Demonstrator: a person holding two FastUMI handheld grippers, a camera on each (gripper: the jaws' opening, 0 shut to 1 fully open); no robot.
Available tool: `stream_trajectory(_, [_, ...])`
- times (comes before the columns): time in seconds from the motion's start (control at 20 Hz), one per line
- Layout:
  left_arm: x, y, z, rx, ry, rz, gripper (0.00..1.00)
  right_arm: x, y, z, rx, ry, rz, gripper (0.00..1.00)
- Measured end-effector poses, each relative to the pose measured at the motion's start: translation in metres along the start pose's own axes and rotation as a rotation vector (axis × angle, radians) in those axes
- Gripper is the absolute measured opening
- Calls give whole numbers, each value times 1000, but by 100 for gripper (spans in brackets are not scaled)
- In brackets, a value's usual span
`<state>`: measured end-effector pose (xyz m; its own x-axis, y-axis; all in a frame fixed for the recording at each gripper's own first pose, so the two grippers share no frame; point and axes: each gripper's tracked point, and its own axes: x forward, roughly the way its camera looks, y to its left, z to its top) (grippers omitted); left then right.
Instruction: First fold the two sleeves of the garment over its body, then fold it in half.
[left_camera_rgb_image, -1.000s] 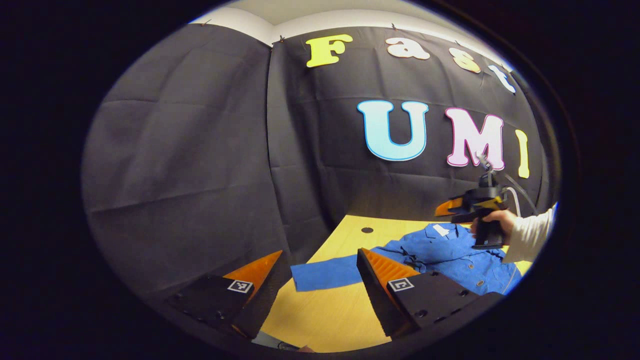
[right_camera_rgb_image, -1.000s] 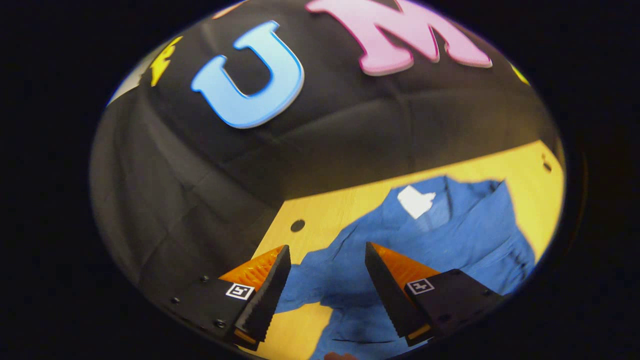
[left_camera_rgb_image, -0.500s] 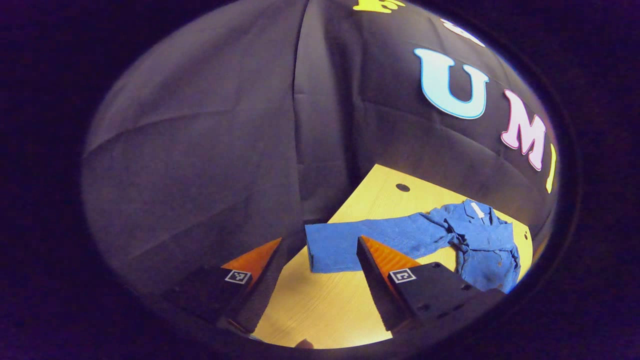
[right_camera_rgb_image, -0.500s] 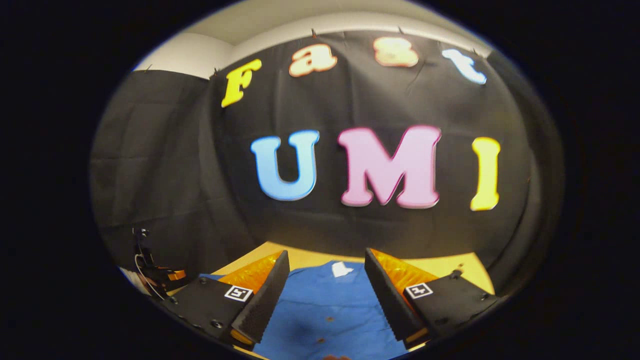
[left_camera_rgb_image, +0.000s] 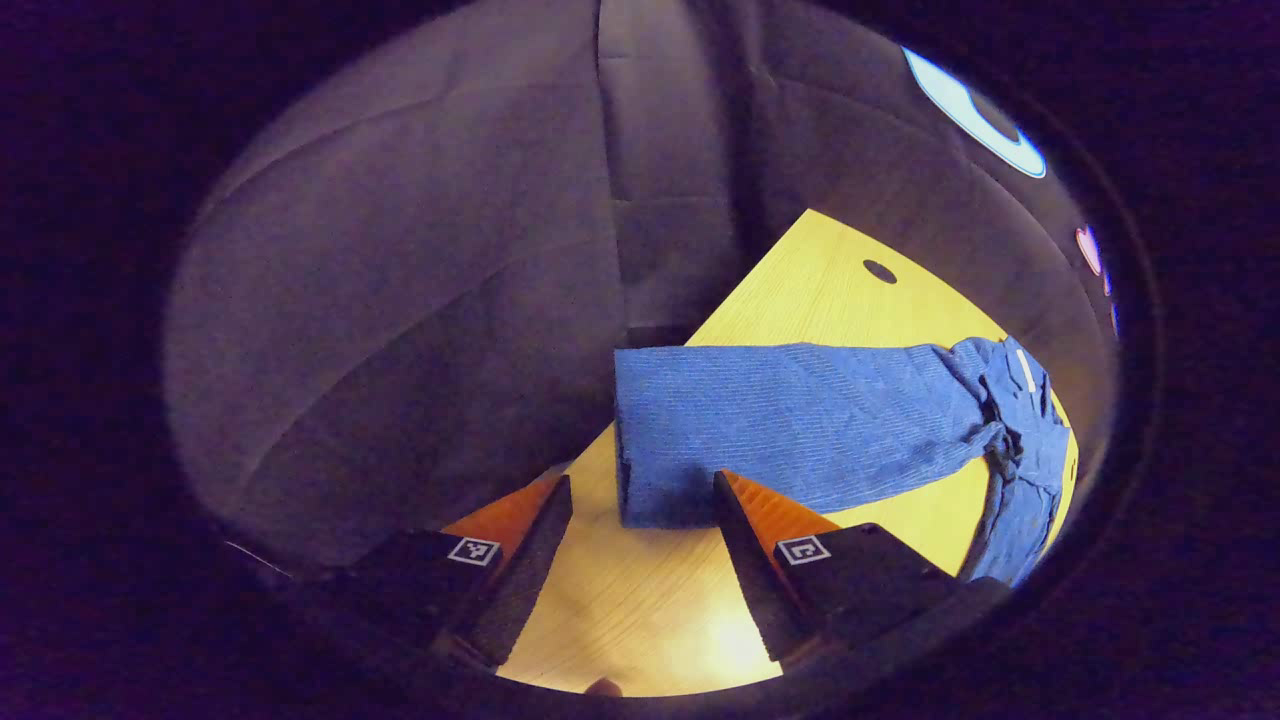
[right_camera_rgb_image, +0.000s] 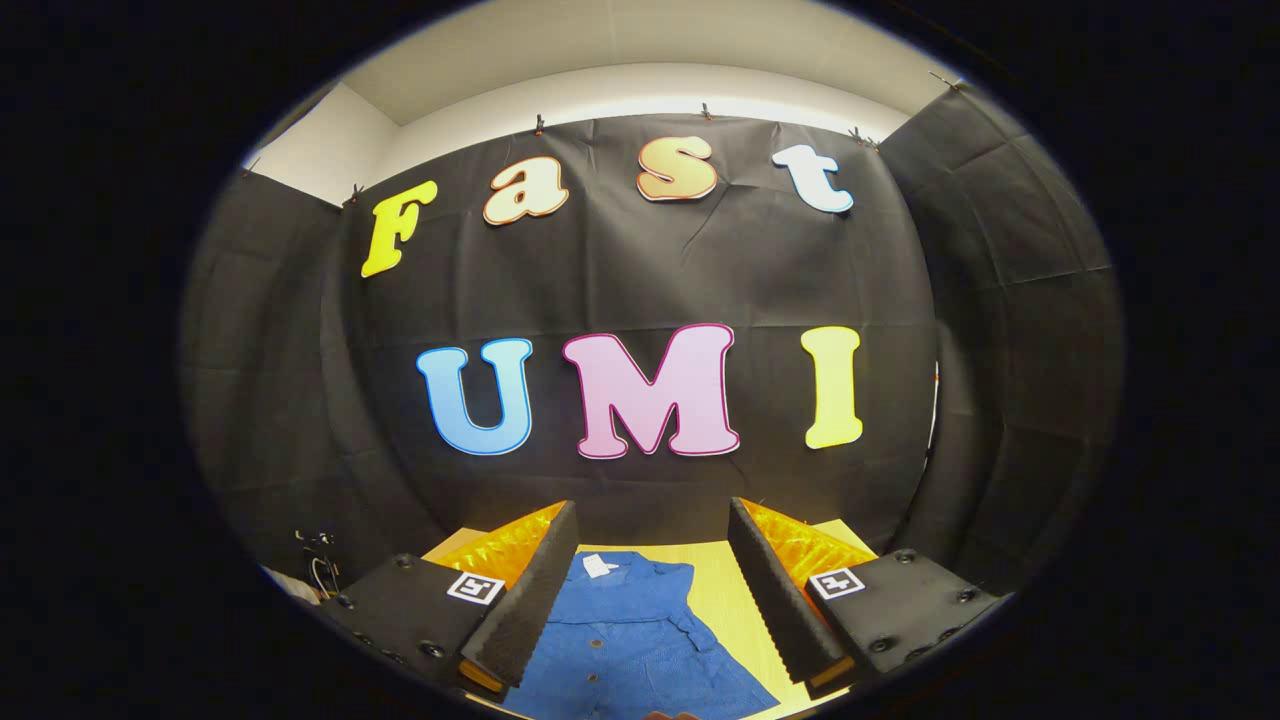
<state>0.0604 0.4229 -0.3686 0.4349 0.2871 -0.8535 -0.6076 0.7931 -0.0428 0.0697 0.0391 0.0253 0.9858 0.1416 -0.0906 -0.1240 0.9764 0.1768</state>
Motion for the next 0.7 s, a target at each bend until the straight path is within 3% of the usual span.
stream_trajectory(0.35, [1,-2,9,77,7,9,83,-4,-5,-3,91,24,-17,95])
stream_trajectory(0.55, [4,-11,7,94,25,-11,67,-3,-2,-8,121,54,3,95])
stream_trajectory(0.7, [3,-21,8,129,63,-30,43,-3,-1,-9,132,60,7,95])
